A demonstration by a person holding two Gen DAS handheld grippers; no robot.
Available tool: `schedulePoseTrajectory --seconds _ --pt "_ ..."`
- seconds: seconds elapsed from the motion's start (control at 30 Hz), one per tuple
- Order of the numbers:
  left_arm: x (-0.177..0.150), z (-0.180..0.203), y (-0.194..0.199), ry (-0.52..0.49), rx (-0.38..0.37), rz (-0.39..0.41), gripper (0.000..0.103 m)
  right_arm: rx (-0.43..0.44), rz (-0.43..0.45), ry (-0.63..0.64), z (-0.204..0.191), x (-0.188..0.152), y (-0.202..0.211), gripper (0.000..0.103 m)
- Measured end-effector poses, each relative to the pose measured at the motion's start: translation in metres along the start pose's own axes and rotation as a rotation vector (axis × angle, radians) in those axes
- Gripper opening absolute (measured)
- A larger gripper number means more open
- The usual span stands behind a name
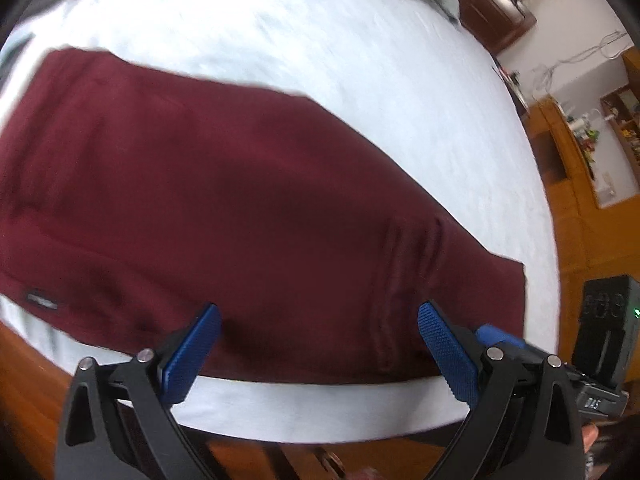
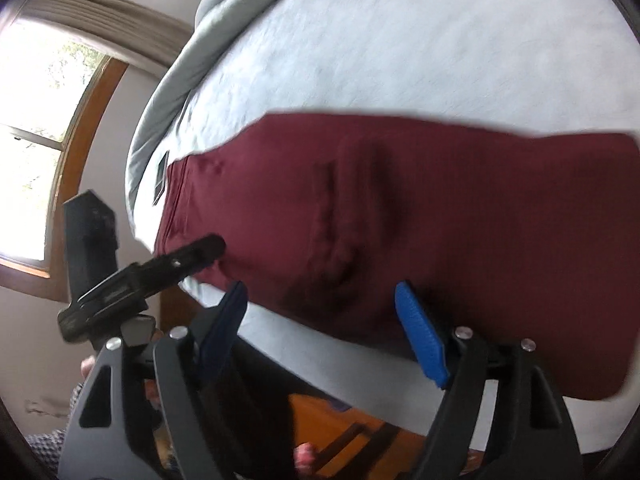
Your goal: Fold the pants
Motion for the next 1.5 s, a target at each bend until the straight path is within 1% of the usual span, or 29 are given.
schedulePoseTrajectory --seconds 0.07,0.13,0.23,0.3,0.37,0.43,0.5,0.53,0.57,0.63,0.67,0.77,0.87,0.93,0.97,1.03,1.07,1.13,1.17,1.23,1.3,1.33,1.37,1.4,1.47,1.5 --pt "-0.008 0.017 -0.012 -0.008 -0.042 -0.052 0.099 -0.034 0.050 -0.012 0.017 0.006 0.024 0.076" --pt "-0.014 0.032 -0.022 -0.029 -0.061 -0.084 0.099 -0.068 0.090 -0.050 0.041 0.009 0.047 0.076" --pt "-0.022 0.058 -0.043 -0.058 -0.085 -0.141 0.099 -0.121 0.122 -0.095 0.076 0.008 0.068 0.076" --pt "-0.027 0.067 -0.055 -0.072 -0.065 -0.165 0.099 -0.140 0.132 -0.139 0.098 0.004 0.074 0.076" --pt "-0.031 0.073 -0.068 -0.077 -0.041 -0.186 0.099 -0.124 0.145 -0.177 0.111 0.001 0.078 0.073" --pt "-0.032 0.076 -0.073 -0.082 -0.016 -0.176 0.099 -0.108 0.157 -0.193 0.118 -0.003 0.083 0.073" --pt "-0.031 0.083 -0.071 -0.088 -0.020 -0.151 0.090 -0.110 0.169 -0.196 0.123 -0.004 0.088 0.073" --pt "-0.030 0.083 -0.070 -0.095 0.011 -0.136 0.074 -0.116 0.173 -0.199 0.124 -0.004 0.090 0.073" --pt "-0.030 0.081 -0.069 -0.102 0.043 -0.127 0.045 -0.118 0.176 -0.203 0.125 -0.004 0.090 0.074" --pt "-0.030 0.081 -0.068 -0.097 0.017 -0.114 0.036 -0.113 0.188 -0.220 0.129 -0.003 0.094 0.074" --pt "-0.029 0.080 -0.065 -0.090 0.009 -0.108 0.030 -0.106 0.196 -0.231 0.131 -0.003 0.097 0.074" --pt "-0.025 0.079 -0.053 -0.072 -0.018 -0.064 0.021 -0.099 0.210 -0.255 0.135 -0.002 0.103 0.074" --pt "-0.012 0.083 -0.018 -0.104 -0.050 0.034 0.019 -0.100 0.220 -0.263 0.139 0.000 0.109 0.075" --pt "-0.006 0.070 0.001 -0.098 -0.043 0.075 0.018 -0.097 0.227 -0.257 0.138 0.000 0.113 0.075" --pt "-0.002 0.059 0.008 -0.086 -0.024 0.093 0.018 -0.098 0.226 -0.252 0.137 0.002 0.114 0.075" --pt "0.000 0.040 0.011 -0.094 0.020 0.107 0.018 -0.110 0.222 -0.239 0.136 0.002 0.113 0.076" --pt "-0.001 0.024 0.008 -0.100 0.061 0.098 0.018 -0.113 0.217 -0.237 0.136 0.002 0.111 0.077" --pt "-0.011 0.007 -0.008 -0.089 0.085 0.041 0.019 -0.128 0.191 -0.233 0.138 0.001 0.101 0.078" --pt "-0.018 -0.002 -0.020 -0.080 0.091 0.016 0.022 -0.133 0.179 -0.237 0.140 0.000 0.095 0.078" --pt "-0.021 -0.002 -0.027 -0.084 0.100 0.035 0.025 -0.132 0.158 -0.250 0.141 -0.003 0.086 0.078" --pt "-0.021 0.003 -0.024 -0.087 0.107 0.038 0.029 -0.124 0.132 -0.254 0.139 -0.005 0.077 0.078" --pt "-0.021 0.004 -0.021 -0.085 0.101 0.031 0.037 -0.118 0.121 -0.249 0.137 -0.006 0.075 0.081" --pt "-0.022 0.007 -0.018 -0.086 0.098 0.029 0.042 -0.115 0.107 -0.241 0.135 -0.006 0.071 0.085" --pt "-0.020 0.009 -0.010 -0.086 0.094 0.041 0.044 -0.115 0.099 -0.234 0.134 -0.005 0.069 0.086" --pt "-0.016 0.012 0.004 -0.091 0.097 0.077 0.060 -0.112 0.083 -0.218 0.133 -0.005 0.065 0.087" --pt "-0.013 0.012 0.009 -0.097 0.109 0.098 0.061 -0.098 0.068 -0.218 0.132 -0.006 0.061 0.088"
Point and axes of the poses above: each gripper's, at about its wrist camera, not at the fingertips, and y roughly against the way its jaws point, z to its right, x to its top, the point moved 9 cm from there along -y, roughly the way its jaws point, and after that the axes turned 7 degrees about z, right-handed, at the moved point
